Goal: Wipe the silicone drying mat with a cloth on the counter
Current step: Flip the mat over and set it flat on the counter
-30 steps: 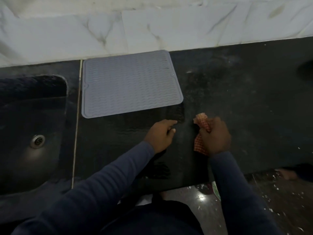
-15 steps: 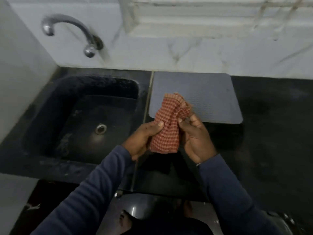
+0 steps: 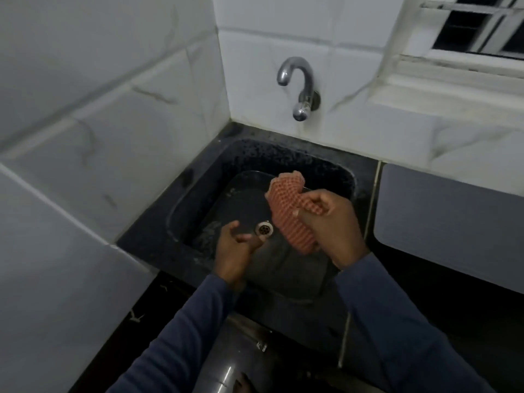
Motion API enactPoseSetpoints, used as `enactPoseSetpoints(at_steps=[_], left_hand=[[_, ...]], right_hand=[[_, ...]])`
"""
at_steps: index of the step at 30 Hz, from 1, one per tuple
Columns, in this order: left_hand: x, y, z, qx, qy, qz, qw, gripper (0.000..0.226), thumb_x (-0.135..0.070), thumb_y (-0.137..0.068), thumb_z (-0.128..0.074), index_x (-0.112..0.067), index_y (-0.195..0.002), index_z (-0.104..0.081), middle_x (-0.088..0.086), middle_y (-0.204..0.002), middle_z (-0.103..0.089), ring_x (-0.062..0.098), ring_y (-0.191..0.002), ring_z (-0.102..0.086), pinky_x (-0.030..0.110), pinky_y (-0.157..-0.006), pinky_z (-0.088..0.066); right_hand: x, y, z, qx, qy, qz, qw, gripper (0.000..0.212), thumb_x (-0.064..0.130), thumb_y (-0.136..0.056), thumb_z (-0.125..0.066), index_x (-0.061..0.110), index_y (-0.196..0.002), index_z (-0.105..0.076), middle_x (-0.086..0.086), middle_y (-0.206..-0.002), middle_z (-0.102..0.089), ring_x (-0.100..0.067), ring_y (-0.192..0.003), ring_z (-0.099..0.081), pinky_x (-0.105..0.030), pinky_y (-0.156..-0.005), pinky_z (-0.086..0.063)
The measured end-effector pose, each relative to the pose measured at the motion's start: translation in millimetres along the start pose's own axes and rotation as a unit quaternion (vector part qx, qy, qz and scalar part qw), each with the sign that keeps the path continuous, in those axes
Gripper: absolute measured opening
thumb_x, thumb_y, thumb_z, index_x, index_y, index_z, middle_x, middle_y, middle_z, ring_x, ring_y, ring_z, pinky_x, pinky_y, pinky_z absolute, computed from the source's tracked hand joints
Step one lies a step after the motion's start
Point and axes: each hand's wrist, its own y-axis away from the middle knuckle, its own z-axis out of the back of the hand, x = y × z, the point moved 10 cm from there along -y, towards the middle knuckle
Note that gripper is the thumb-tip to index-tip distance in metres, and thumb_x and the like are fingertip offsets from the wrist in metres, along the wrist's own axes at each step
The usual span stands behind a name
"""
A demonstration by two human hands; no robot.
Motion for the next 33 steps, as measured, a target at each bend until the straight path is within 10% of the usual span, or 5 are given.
enactPoseSetpoints(at_steps=[5,10,18,26,33], left_hand=[[-41.2,-29.9,1.1,0.066,-0.149,-0.119,0.98,0.109,-0.029,-0.07,-0.082,-0.018,-0.151,-0.011,0.005,-0.149,-0.031,0.017,-0.13,-0.039,0.03,-0.101,-0.038],[-55.6,-49.2,-28.7,0.247,0.055,0.024,0.967,0.109,-0.047,-0.055,-0.088,-0.015,-0.144,-0.035,0.011,-0.138,-0.049,0.025,-0.118,-0.056,0.035,-0.087,-0.052],[-32.8,-117.6,-28.2,0.15,0.045,0.116,0.981,0.037,-0.027,-0.086,-0.068,0.0,-0.112,-0.065,0.018,-0.112,-0.067,0.029,-0.098,-0.066,0.041,-0.092,-0.053],[-90.7,-233.6,-7.7,0.171,-0.072,0.001,0.983,0.063,0.023,-0.076,-0.05,-0.018,-0.122,-0.057,0.013,-0.117,-0.061,0.025,-0.103,-0.059,0.045,-0.09,-0.053],[-170.0,-370.9,-14.7,0.124,-0.374,-0.185,0.9,0.03,-0.013,-0.079,-0.049,-0.002,-0.098,-0.07,0.015,-0.1,-0.069,0.028,-0.093,-0.064,0.03,-0.085,-0.049]], right_hand=[[20.5,-36.3,-32.6,0.167,0.21,0.079,0.96,0.032,0.004,-0.078,-0.072,0.027,-0.099,-0.067,0.014,-0.093,-0.065,0.005,-0.082,-0.06,-0.018,-0.071,-0.045],[60.7,-50.1,-43.2,0.283,0.136,0.134,0.94,0.046,0.007,-0.08,-0.076,0.027,-0.118,-0.061,0.001,-0.086,-0.071,-0.011,-0.077,-0.069,-0.028,-0.069,-0.057],[-103.5,-91.0,-68.5,0.087,-0.173,-0.253,0.948,0.017,0.014,-0.093,-0.061,0.007,-0.106,-0.069,-0.008,-0.098,-0.074,-0.028,-0.097,-0.068,-0.036,-0.08,-0.055],[-103.8,-170.9,-113.3,0.044,-0.208,-0.255,0.943,0.05,0.001,-0.093,-0.058,0.033,-0.128,-0.045,-0.004,-0.114,-0.059,-0.03,-0.098,-0.065,-0.042,-0.068,-0.059],[-88.2,-303.8,-175.4,0.029,-0.095,-0.174,0.98,0.034,0.004,-0.09,-0.062,0.012,-0.123,-0.057,-0.009,-0.119,-0.06,-0.016,-0.093,-0.063,-0.029,-0.07,-0.058]])
